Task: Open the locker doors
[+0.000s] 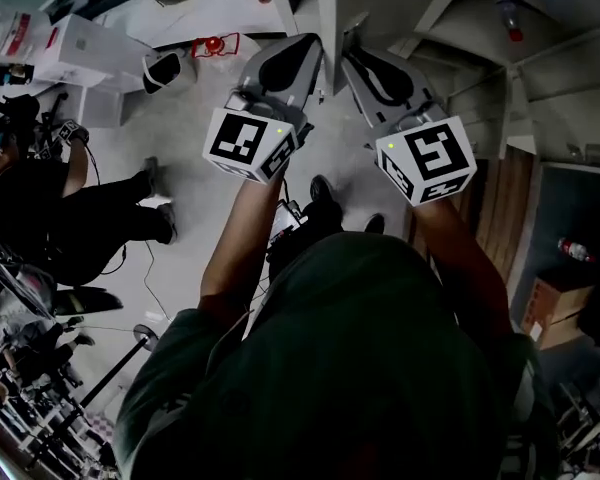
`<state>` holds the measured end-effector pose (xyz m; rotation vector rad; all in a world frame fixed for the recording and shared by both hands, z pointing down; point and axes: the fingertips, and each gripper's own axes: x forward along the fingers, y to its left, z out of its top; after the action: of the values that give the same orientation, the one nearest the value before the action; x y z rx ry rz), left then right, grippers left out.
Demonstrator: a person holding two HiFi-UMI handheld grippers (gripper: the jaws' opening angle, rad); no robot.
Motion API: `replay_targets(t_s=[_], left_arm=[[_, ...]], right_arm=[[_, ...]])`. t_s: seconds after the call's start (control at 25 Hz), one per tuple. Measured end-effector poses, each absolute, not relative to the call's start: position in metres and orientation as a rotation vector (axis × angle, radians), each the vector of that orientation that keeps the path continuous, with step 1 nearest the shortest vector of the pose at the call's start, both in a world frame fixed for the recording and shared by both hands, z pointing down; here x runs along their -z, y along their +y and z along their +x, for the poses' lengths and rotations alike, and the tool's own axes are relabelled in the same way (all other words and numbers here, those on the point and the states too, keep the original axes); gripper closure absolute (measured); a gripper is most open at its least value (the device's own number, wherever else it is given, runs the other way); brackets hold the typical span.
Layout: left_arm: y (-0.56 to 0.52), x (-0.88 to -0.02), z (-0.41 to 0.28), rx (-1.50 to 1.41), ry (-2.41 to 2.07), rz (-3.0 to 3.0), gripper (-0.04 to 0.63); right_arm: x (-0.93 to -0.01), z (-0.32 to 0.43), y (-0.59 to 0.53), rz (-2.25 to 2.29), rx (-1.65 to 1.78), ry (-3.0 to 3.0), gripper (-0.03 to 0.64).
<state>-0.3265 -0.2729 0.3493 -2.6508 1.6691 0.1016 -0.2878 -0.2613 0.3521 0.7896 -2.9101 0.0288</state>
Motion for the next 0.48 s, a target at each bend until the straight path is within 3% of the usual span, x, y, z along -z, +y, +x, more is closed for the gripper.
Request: replay_targets(t_s=[0.48], left_arm=[[-0.223, -0.357, -0.193, 0.031, 1.418, -2.776, 0.601]], right_arm=[[-0.36, -0.167, -0.221, 0.955, -0.086, -2.846, 0.603]])
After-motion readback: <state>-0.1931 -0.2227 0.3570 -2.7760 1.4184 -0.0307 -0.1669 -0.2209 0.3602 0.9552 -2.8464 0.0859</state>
